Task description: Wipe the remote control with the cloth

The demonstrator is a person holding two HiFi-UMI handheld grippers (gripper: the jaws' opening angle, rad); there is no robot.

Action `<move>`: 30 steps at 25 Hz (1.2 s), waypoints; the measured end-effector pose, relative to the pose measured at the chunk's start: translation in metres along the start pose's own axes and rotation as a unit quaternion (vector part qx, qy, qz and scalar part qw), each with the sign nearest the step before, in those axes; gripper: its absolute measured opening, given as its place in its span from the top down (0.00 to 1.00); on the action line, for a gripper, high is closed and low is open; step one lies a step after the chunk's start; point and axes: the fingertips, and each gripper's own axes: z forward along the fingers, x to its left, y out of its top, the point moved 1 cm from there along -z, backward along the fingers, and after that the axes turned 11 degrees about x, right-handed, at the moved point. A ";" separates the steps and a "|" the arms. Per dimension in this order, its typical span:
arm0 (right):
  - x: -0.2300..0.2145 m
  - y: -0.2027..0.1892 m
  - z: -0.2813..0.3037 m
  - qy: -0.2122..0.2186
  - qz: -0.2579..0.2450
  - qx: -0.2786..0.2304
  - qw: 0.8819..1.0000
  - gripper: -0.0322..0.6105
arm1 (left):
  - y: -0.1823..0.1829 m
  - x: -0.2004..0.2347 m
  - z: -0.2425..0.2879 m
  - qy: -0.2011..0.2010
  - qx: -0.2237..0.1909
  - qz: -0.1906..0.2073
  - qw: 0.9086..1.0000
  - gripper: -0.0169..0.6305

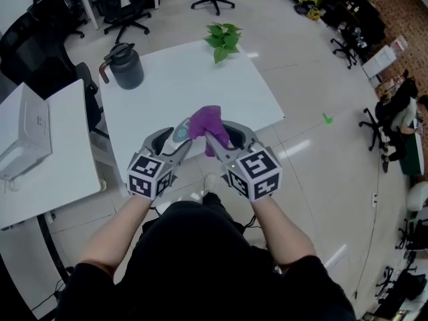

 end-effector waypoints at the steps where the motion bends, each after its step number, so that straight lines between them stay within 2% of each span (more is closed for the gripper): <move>1: -0.006 0.000 -0.004 -0.013 0.016 -0.014 1.000 0.74 | 0.003 0.008 -0.002 -0.030 -0.021 -0.078 0.996 0.61; 2: -0.010 -0.001 -0.007 -0.019 0.031 -0.026 0.999 0.74 | 0.008 0.014 -0.004 -0.065 -0.047 -0.156 0.985 0.61; 3: -0.010 -0.004 -0.008 -0.019 0.045 -0.036 0.998 0.74 | 0.015 0.019 -0.008 -0.104 -0.079 -0.226 0.965 0.61; 5: -0.002 -0.010 -0.006 0.002 0.069 -0.048 0.996 0.74 | 0.028 0.028 -0.014 -0.171 -0.139 -0.337 0.915 0.61; 6: 0.006 -0.013 -0.002 0.019 0.077 -0.051 0.996 0.74 | 0.032 0.032 -0.017 -0.192 -0.161 -0.378 0.891 0.61; 8: 0.025 -0.017 0.006 0.054 0.082 -0.049 0.994 0.74 | 0.040 0.034 -0.021 -0.222 -0.192 -0.430 0.854 0.61; 9: 0.033 -0.018 0.009 0.067 0.079 -0.047 0.993 0.74 | 0.044 0.031 -0.022 -0.239 -0.202 -0.443 0.840 0.61; 11: 0.042 -0.018 0.015 0.082 0.073 -0.045 0.993 0.74 | 0.052 0.021 -0.022 -0.275 -0.212 -0.457 0.819 0.61; 13: 0.040 -0.015 0.016 0.080 0.072 -0.049 0.993 0.74 | 0.054 0.008 -0.022 -0.307 -0.208 -0.459 0.807 0.61; 17: 0.012 -0.003 0.009 0.045 0.067 -0.065 0.995 0.75 | 0.053 -0.017 -0.023 -0.370 -0.178 -0.445 0.796 0.61; 20: -0.018 0.009 0.000 0.011 0.071 -0.081 0.994 0.75 | 0.051 -0.033 -0.024 -0.398 -0.160 -0.427 0.796 0.61; 23: -0.032 0.019 -0.013 -0.009 0.067 -0.096 0.993 0.75 | 0.047 -0.033 -0.021 -0.393 -0.155 -0.426 0.800 0.61; 25: -0.017 0.019 -0.017 0.004 0.046 -0.096 0.994 0.74 | 0.047 -0.021 -0.021 -0.380 -0.164 -0.436 0.799 0.61; 30: 0.042 0.001 -0.001 0.079 0.005 -0.073 0.994 0.74 | 0.065 0.004 -0.030 -0.378 -0.199 -0.445 0.787 0.61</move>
